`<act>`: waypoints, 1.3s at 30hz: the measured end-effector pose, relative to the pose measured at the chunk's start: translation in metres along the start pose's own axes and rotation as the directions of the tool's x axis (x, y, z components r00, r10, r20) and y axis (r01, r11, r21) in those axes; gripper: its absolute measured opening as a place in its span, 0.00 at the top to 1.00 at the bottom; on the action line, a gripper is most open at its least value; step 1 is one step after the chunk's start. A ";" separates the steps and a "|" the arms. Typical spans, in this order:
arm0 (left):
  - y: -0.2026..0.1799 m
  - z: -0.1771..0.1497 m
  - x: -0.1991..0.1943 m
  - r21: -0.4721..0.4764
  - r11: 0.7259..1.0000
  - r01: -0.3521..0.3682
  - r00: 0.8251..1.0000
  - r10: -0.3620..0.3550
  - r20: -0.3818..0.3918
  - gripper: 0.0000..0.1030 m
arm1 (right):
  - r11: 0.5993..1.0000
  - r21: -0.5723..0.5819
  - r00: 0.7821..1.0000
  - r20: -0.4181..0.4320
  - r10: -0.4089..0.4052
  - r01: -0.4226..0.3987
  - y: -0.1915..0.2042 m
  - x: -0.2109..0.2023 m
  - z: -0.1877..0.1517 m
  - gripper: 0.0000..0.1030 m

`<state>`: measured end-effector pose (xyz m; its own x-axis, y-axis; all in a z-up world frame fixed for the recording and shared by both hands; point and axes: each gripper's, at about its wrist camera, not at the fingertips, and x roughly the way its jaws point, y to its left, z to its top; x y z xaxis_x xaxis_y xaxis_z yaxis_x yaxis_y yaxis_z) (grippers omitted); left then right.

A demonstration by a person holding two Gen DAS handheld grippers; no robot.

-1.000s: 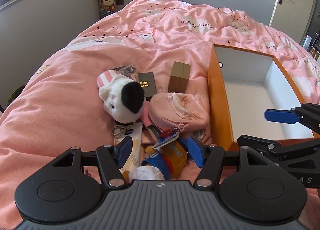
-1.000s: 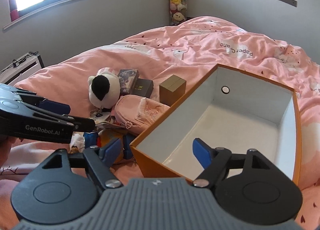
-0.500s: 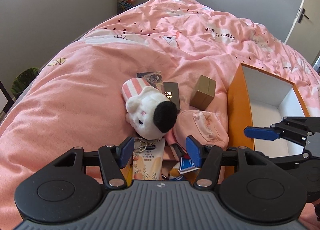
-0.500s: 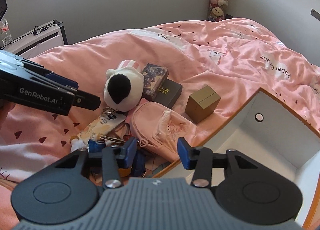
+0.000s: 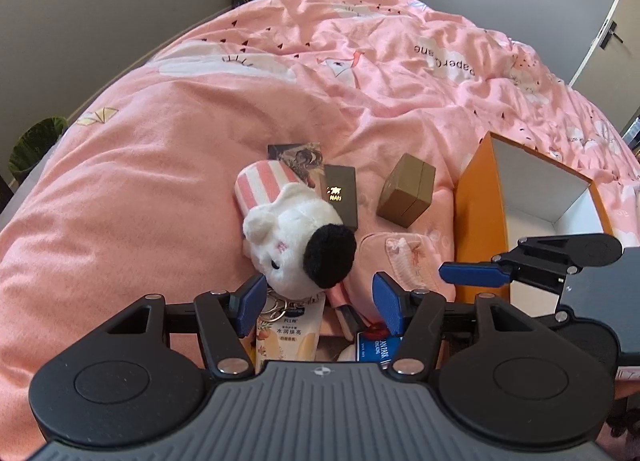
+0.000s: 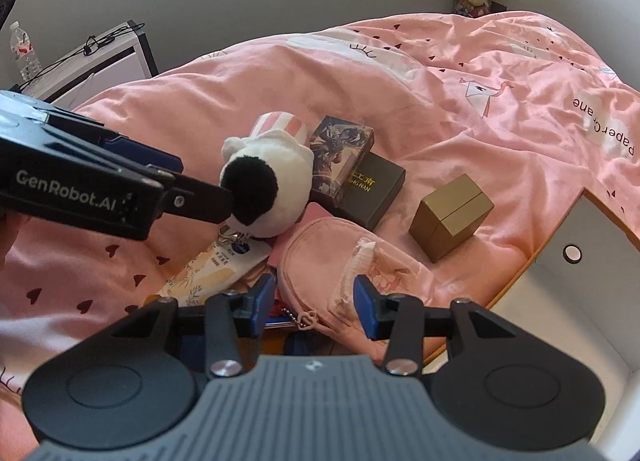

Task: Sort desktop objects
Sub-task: 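Move both grippers toward the pile of items beside the orange box, then grasp the white plush with the striped hat with the left gripper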

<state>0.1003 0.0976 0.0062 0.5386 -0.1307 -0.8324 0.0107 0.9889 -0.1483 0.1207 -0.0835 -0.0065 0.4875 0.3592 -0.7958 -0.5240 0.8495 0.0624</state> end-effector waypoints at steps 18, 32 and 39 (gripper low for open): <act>0.020 0.035 0.038 -0.172 0.985 0.010 0.996 -0.025 -0.089 0.30 | 0.999 -0.032 0.997 -0.073 0.019 -0.021 -0.003 0.010 0.007 0.55; 0.029 0.039 0.078 -0.229 0.973 -0.016 0.989 -0.019 -0.148 0.24 | 0.997 0.063 0.995 -0.079 0.060 -0.055 -0.010 0.043 0.027 0.66; 0.027 0.031 0.058 -0.164 0.986 0.013 0.993 -0.031 -0.111 0.31 | 0.994 0.081 0.996 -0.048 0.072 -0.068 -0.009 0.026 0.021 0.65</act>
<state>0.1578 0.1188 -0.0296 0.4410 -0.1685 -0.8815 -0.1208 0.9621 -0.2443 0.1526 -0.0739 -0.0148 0.4139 0.4006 -0.8174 -0.4981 0.8513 0.1649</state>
